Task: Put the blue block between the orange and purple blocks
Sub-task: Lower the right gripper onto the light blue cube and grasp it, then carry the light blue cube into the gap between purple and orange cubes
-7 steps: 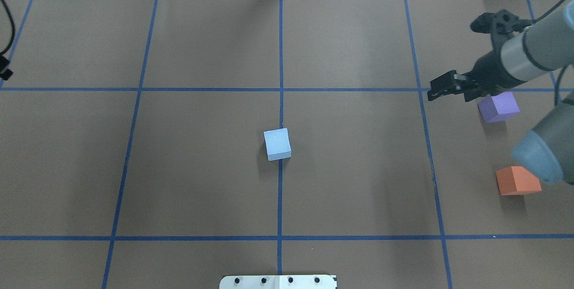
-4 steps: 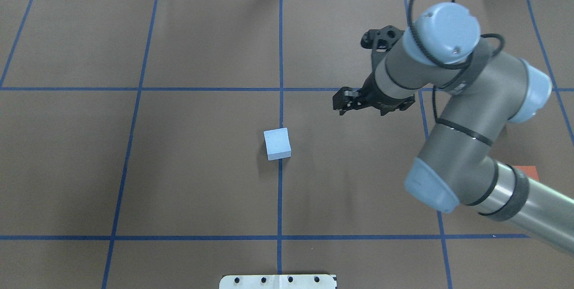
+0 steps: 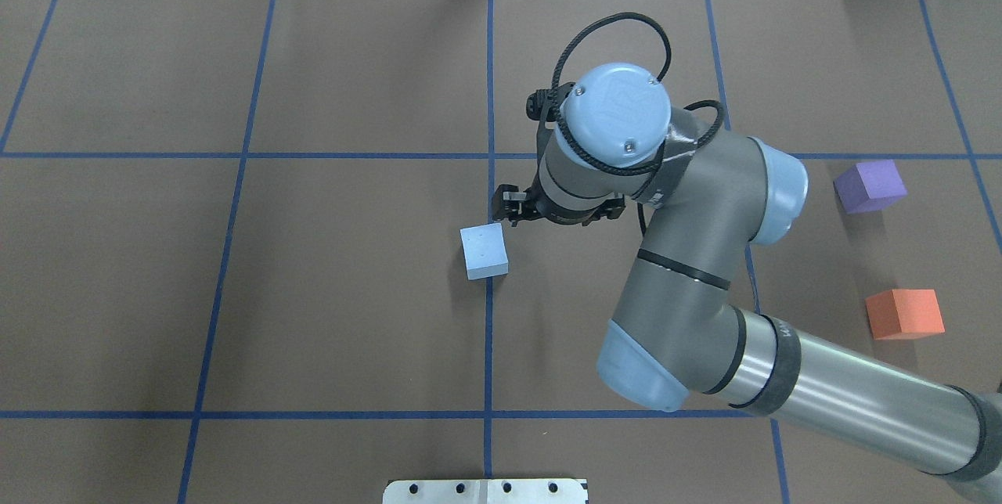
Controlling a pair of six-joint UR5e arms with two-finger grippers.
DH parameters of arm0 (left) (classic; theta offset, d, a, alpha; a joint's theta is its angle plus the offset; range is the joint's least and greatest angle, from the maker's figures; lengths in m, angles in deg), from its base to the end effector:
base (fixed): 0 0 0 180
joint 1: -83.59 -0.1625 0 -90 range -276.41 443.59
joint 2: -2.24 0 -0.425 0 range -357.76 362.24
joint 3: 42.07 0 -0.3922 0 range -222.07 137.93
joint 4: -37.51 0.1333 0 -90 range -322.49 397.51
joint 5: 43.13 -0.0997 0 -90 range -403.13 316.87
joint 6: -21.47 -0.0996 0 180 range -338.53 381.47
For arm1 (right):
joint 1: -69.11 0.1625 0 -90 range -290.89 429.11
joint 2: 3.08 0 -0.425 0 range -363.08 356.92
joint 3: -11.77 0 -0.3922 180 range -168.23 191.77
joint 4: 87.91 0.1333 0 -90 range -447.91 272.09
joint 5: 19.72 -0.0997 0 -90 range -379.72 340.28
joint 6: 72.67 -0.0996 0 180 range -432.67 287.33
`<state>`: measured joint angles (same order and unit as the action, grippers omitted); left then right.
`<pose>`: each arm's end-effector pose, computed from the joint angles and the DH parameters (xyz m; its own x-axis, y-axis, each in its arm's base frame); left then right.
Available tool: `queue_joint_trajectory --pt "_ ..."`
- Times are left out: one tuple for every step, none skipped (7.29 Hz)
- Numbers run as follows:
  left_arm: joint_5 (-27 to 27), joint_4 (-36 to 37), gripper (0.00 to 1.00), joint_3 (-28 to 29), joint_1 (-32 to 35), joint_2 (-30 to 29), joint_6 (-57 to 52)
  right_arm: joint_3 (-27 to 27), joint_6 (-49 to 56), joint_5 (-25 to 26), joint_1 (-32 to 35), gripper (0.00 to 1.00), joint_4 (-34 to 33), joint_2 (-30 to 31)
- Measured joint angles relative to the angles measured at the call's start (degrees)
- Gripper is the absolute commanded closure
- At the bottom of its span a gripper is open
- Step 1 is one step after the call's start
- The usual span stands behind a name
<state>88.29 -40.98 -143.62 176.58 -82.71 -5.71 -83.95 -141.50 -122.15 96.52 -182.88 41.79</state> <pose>-0.0905 -0.4409 0.6246 0.6872 0.3683 -0.6262 -0.2945 0.9292 0.2234 -0.5593 -0.4161 0.1543 0.6891 -0.0399 0.7236 -0.0681 0.9905 0.1195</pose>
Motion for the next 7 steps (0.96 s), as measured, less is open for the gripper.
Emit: queue_joint_trajectory --pt "0.1 -0.1 0.00 -0.1 0.0 0.2 0.0 4.0 -0.2 1.5 -1.4 0.00 2.8 -1.8" --pt "0.2 -0.1 0.00 -0.2 0.1 0.4 0.1 7.5 -0.1 2.5 -2.1 0.00 6.1 -2.5" --pt "0.2 -0.1 0.00 -0.3 0.1 0.6 0.2 9.4 0.3 2.9 -2.4 0.00 7.7 -2.5" --pt "0.2 -0.1 0.00 -0.4 0.1 0.7 0.2 10.4 0.7 3.3 -2.8 0.00 8.2 -2.3" --pt "0.2 -0.1 0.00 -0.4 0.1 0.7 0.3 11.4 1.0 4.2 -3.6 0.18 8.5 -2.1" --pt "0.2 -0.1 0.00 -0.4 0.1 0.7 0.3 12.5 1.0 5.1 -4.3 0.79 8.7 -2.2" --pt "0.2 -0.1 0.00 -0.4 0.1 0.7 0.3 13.2 0.9 5.5 -4.7 1.00 8.8 -2.3"
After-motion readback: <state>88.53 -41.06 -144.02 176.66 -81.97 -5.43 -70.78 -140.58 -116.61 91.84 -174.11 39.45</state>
